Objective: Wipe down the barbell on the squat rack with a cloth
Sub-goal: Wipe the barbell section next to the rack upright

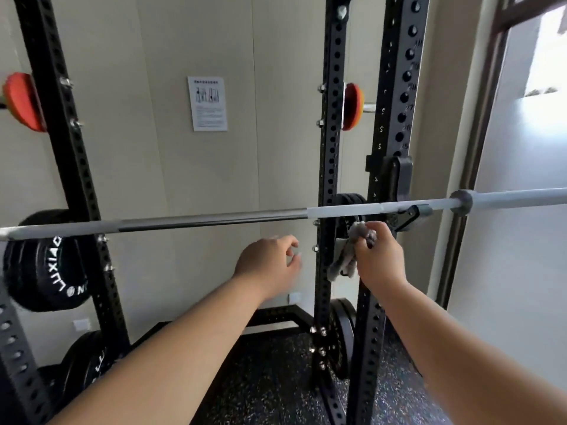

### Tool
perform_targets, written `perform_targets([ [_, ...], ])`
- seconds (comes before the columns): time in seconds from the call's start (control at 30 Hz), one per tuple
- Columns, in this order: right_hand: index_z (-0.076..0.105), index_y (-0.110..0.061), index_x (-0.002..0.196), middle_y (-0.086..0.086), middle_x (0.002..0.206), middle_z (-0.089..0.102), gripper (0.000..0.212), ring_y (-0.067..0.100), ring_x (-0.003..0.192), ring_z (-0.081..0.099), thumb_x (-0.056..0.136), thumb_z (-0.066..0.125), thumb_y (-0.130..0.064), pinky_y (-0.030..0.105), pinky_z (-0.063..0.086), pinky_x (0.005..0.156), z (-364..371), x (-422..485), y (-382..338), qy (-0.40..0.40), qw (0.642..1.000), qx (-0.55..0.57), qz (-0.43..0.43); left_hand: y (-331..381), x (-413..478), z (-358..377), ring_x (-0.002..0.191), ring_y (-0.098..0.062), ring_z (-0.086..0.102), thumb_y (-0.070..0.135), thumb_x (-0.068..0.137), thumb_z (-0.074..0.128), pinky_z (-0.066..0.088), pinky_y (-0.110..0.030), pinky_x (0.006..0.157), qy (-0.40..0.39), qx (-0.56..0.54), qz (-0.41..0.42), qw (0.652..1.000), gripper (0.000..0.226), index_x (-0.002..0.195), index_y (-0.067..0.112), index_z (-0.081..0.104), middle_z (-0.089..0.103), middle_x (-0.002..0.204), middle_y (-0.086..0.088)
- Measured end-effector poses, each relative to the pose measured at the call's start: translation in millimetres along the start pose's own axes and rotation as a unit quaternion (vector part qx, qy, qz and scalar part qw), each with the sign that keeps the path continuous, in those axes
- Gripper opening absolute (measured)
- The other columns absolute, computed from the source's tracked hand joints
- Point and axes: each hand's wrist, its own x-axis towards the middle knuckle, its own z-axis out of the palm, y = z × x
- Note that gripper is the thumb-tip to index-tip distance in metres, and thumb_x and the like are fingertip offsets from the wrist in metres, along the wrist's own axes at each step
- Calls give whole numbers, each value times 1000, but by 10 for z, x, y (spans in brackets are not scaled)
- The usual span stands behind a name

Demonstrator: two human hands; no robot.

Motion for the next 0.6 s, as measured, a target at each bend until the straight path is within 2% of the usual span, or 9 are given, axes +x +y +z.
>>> perform_targets([
  [0.07,65,-28,113,-5,106,67,22,17,97,65,97,55,-15,33,53,82,81,284,-63,23,999,8,-26,-42,322,52,93,-17,64,36,96,56,47,-29,79,56,4,36,998,30,121,24,68,72,112,7],
  [0.13,66,-25,121,-1,120,65,27,20,112,60,98,56,-17,37,49,98,166,542,-100,42,998,-20,-52,-78,631,109,102,-21,64,31,94,59,49,-34,88,92,18,72,993,28,118,21,69,71,113,3],
  [0.27,59,-22,138,0,131,55,39,16,108,54,100,55,-14,27,41,92,294,920,-122,32,994,-54,-85,-134,1149,247,107,-22,59,36,93,56,45,-38,92,116,67,90,987,30,118,21,65,66,115,4],
  [0.33,52,-25,145,-4,136,51,46,14,112,52,100,58,-17,30,46,97,367,1042,-60,-5,990,-75,-120,-151,1346,328,111,-22,59,41,95,53,44,-39,94,107,87,81,987,34,122,22,64,65,120,4],
  [0.4,49,-25,148,-4,137,52,52,18,119,50,97,63,-19,33,43,103,446,1119,56,-39,977,-114,-176,-120,1479,419,106,-24,62,47,99,45,45,-39,87,96,118,64,986,37,120,23,64,68,117,3],
  [0.43,51,-24,146,-3,134,55,52,21,120,50,96,64,-21,36,41,105,478,1158,122,-42,962,-148,-224,-94,1524,469,100,-26,65,49,102,39,45,-38,80,96,147,54,983,38,115,24,65,71,111,1],
  [0.5,58,-24,139,-5,126,60,46,24,120,53,93,65,-28,42,38,105,524,1255,251,-20,911,-232,-340,-56,1594,558,83,-30,68,52,105,27,40,-35,66,87,216,31,972,48,100,24,66,73,94,-2],
  [0.6,66,-25,131,-7,121,63,35,25,116,57,98,61,-34,43,43,102,522,1468,395,-21,855,-265,-446,-40,1607,629,60,-31,65,49,102,19,33,-30,54,86,262,6,961,60,82,21,68,70,71,-3],
])
